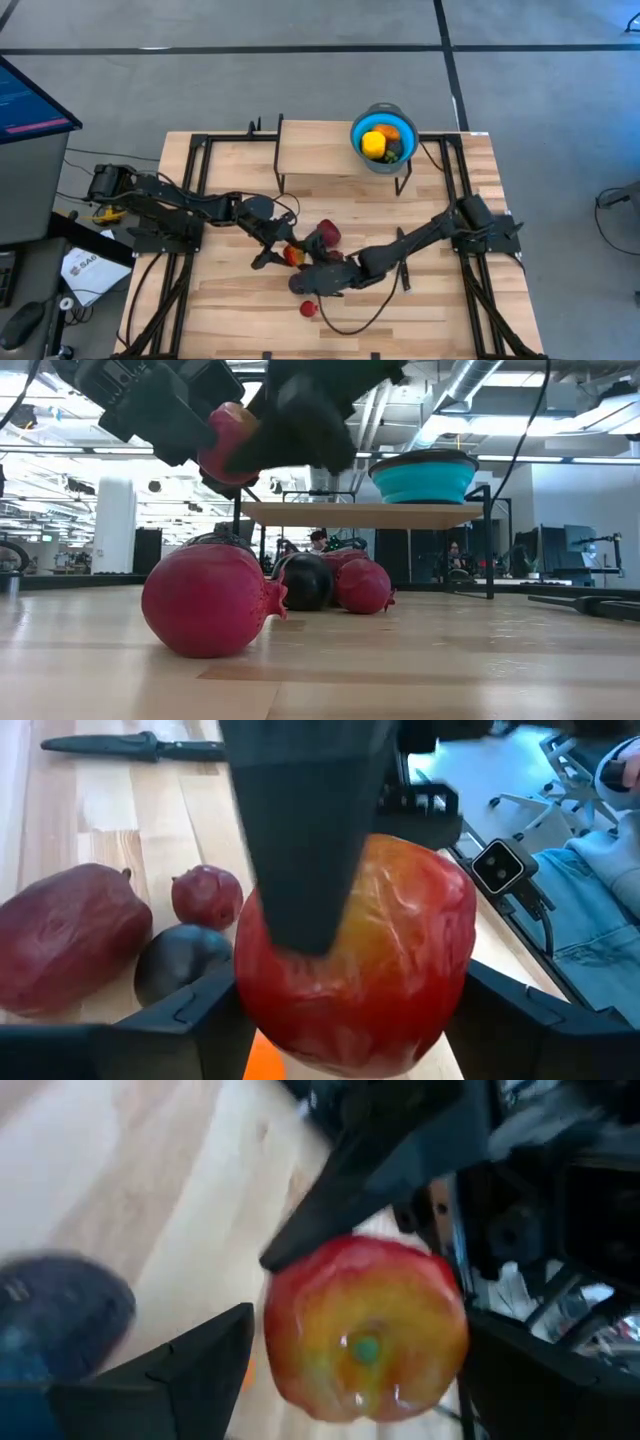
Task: Pick & Place Fruit
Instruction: Put the apple into the strainer bowl
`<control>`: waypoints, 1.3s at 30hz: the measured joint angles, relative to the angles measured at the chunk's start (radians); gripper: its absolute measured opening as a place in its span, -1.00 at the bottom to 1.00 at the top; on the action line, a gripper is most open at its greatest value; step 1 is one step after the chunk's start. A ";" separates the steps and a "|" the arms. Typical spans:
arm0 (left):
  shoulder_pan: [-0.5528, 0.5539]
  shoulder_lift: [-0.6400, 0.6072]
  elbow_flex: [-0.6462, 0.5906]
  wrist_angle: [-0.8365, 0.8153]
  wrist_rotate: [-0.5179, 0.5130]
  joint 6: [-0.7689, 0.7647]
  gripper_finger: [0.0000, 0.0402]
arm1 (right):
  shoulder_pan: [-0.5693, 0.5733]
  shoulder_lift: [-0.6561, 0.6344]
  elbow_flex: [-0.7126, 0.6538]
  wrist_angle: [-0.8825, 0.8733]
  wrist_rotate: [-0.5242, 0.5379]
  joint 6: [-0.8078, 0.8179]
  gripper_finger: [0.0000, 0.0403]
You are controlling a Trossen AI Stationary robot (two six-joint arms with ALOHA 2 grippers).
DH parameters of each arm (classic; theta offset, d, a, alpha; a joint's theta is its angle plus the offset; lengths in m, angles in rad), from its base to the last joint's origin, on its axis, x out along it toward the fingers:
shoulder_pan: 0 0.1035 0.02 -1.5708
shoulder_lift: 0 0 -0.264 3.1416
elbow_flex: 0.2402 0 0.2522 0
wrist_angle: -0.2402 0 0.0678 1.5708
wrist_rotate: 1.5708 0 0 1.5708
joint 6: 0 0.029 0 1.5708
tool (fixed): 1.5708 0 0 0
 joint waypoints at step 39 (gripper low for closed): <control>-0.004 -0.009 0.001 0.103 -0.088 0.066 0.67 | -0.049 -0.510 0.074 -1.182 0.277 1.443 0.22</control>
